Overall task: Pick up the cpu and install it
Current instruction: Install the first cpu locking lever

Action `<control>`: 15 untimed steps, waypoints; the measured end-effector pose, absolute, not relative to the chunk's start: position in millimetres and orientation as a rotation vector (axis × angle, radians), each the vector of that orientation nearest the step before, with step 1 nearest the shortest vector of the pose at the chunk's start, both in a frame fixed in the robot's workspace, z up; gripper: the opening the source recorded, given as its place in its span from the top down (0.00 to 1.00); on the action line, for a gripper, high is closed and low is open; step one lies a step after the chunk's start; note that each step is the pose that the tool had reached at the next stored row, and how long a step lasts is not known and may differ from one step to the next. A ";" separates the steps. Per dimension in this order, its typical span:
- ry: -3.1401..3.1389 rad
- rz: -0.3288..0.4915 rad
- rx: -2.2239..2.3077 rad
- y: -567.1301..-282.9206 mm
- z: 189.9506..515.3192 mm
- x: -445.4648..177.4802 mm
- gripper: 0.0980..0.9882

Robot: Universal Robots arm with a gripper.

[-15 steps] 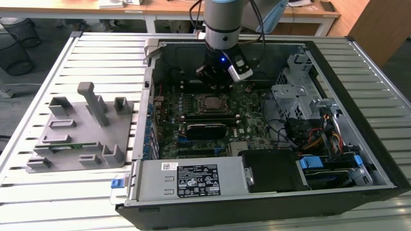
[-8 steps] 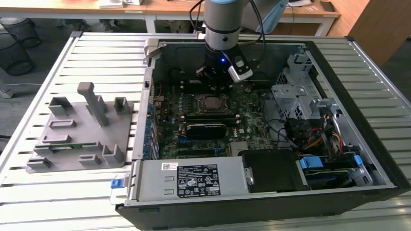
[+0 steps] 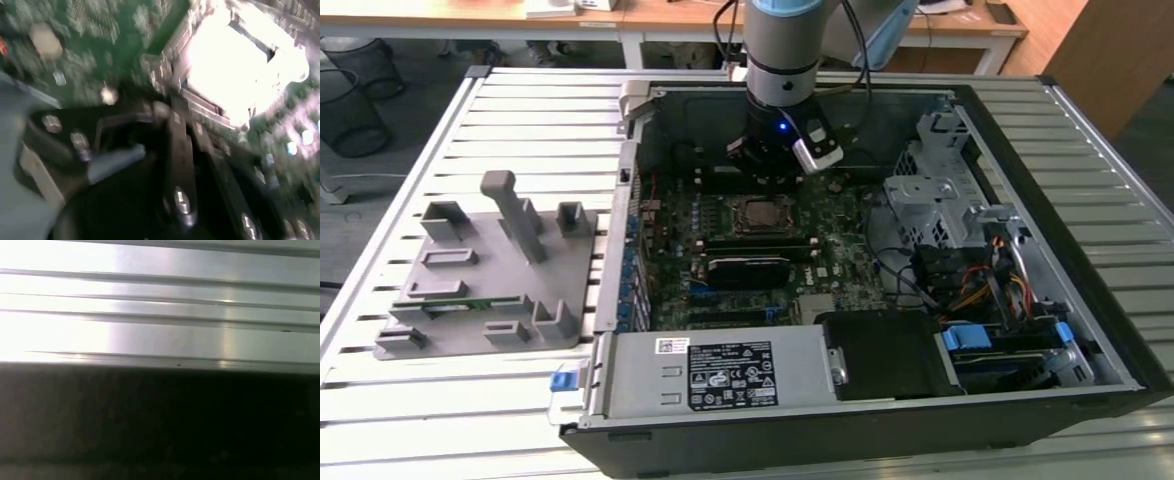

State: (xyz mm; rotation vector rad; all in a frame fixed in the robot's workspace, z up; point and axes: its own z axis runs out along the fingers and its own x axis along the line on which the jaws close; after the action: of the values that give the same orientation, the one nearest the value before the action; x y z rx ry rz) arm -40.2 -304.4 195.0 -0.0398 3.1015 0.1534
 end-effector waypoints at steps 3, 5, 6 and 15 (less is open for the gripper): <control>3.100 0.166 -0.039 -303.9 197.3 -40.0 0.99; 3.101 0.163 -0.040 -304.3 202.5 -40.1 0.99; 3.101 0.163 -0.040 -304.3 204.7 -40.1 0.99; 3.102 0.147 -0.039 -307.1 206.5 -40.0 0.99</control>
State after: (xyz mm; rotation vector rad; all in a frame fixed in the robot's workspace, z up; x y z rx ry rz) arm -40.0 -307.1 206.5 -0.0393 3.1018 0.1468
